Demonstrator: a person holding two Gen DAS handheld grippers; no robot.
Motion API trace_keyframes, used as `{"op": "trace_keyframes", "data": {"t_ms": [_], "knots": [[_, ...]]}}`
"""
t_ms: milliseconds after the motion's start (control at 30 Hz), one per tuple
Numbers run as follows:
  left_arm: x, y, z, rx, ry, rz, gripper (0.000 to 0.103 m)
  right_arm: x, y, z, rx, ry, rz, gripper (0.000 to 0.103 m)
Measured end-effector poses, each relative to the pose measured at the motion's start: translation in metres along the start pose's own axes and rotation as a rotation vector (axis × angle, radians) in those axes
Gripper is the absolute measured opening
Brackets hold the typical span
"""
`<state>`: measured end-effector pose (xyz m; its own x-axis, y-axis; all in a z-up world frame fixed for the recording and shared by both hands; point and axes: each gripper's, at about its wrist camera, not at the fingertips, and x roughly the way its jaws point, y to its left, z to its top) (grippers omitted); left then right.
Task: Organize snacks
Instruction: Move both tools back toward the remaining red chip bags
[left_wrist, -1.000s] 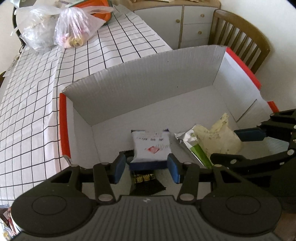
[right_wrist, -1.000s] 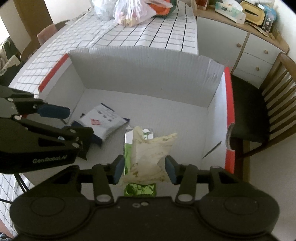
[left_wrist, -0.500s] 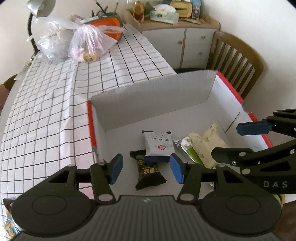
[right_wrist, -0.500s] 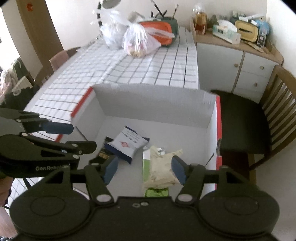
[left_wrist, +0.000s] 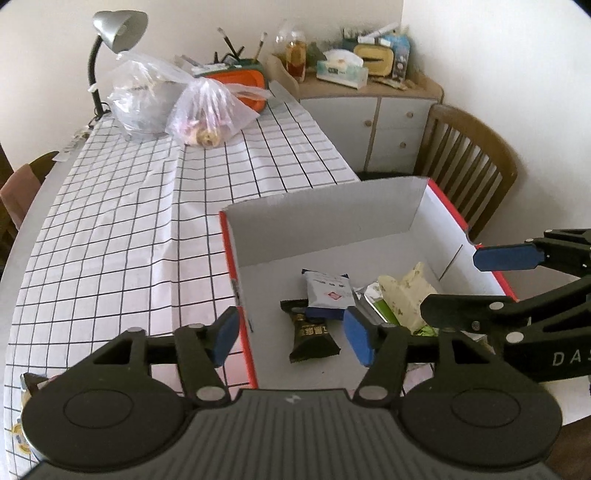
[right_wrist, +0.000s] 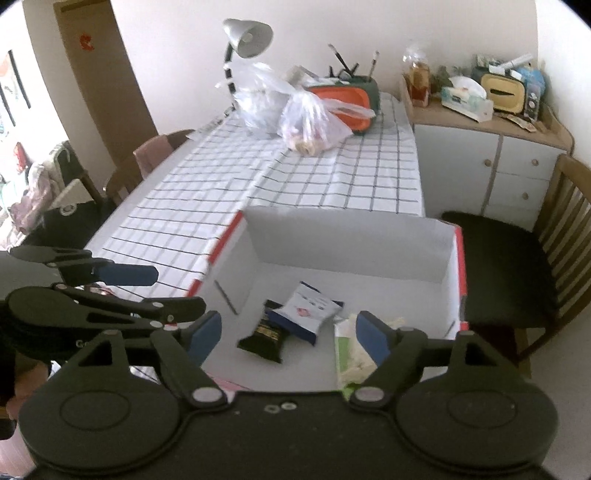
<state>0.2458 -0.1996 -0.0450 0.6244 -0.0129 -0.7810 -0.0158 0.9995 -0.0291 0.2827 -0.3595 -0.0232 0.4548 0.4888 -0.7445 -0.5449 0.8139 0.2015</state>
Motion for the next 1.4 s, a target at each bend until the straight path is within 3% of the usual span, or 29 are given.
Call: {"op": "trace_keyframes", "data": {"t_ms": [533,767,1400], "knots": [[-0.054,0.062,-0.032,-0.072,-0.087,-0.002,0.068,-0.009,0.072,0.000,0.008,-0.061,0.075,0.093],[-0.066,0.105,-0.052,-0.097,-0.080,-0.011,0.071,0.005,0.116,-0.004,0.011,-0.043,0.093,0.097],[-0.086,0.236,-0.110,-0.153,-0.069,0.010,0.075,0.067,0.204,-0.030,0.073,0.037,0.026,0.103]]}}
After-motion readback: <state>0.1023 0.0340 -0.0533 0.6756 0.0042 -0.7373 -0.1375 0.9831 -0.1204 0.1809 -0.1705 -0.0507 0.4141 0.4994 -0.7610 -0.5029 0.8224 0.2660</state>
